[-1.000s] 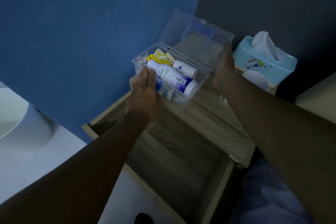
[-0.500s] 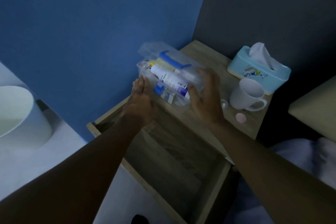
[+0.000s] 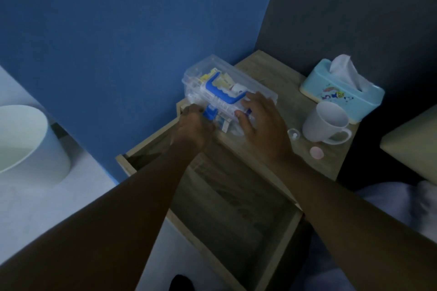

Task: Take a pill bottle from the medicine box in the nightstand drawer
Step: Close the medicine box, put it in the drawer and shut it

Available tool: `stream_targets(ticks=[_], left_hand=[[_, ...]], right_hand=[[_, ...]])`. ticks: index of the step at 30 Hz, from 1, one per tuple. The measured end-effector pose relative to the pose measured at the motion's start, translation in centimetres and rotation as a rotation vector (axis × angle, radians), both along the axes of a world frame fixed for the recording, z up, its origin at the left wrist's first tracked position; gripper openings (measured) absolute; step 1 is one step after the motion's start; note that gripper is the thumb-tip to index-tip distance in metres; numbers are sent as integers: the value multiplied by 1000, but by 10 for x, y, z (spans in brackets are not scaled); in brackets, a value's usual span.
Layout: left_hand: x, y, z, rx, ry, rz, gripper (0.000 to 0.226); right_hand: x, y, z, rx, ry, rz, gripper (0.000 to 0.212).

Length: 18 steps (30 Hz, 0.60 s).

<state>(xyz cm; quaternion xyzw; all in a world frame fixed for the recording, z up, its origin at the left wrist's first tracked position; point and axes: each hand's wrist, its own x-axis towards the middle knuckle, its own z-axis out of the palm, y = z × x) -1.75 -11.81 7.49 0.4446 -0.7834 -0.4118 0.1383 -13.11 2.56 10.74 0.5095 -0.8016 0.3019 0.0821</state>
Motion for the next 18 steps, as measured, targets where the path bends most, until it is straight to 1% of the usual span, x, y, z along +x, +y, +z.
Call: stream_targets(ticks=[4,9,11,14,18], left_hand=[[2,2,-6,-78,23,30,49],[8,13,-8,-284,185,42,43],[2,17,-4,-311,240,50,40],[-7,24,3,-250,311,131,38],[-14,34,5,-78,495,311,31]], right_hand=[[0,3,-7,7,32,-1,33],[1,2,-10,0,37,-23,36],[1,1,-11,-4,45,-34,36],[1,0,-12,-9,49,-46,36],[0,0,-12,-25,25,-49,34]])
